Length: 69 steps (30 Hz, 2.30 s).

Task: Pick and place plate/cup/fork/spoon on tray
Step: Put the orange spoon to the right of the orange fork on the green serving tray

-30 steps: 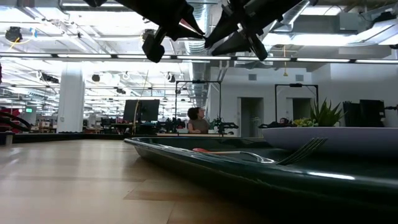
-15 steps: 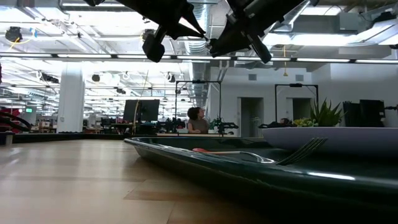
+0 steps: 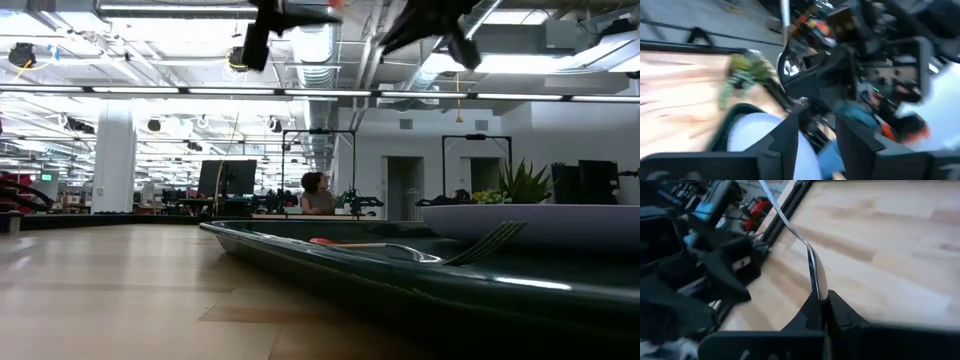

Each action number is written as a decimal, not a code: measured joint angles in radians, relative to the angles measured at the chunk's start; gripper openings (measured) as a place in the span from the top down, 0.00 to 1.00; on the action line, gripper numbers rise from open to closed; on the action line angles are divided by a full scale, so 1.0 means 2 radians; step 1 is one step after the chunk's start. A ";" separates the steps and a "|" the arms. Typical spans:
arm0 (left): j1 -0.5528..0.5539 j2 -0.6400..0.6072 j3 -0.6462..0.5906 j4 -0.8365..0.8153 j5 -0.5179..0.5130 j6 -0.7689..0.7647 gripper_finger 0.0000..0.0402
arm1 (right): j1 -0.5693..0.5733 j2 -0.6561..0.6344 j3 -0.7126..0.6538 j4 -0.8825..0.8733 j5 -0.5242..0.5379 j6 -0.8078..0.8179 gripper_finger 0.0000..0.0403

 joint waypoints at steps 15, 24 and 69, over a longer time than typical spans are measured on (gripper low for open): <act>-0.065 -0.176 0.000 -0.108 -0.028 0.168 0.70 | 0.216 0.104 0.000 0.111 0.095 0.276 0.99; -0.086 -0.213 0.000 -0.182 -0.072 0.155 0.70 | 0.286 0.198 0.000 0.136 0.094 0.479 0.99; -0.089 -0.208 0.000 -0.344 -0.102 0.047 0.70 | 0.199 0.346 0.049 0.216 -0.168 0.621 0.96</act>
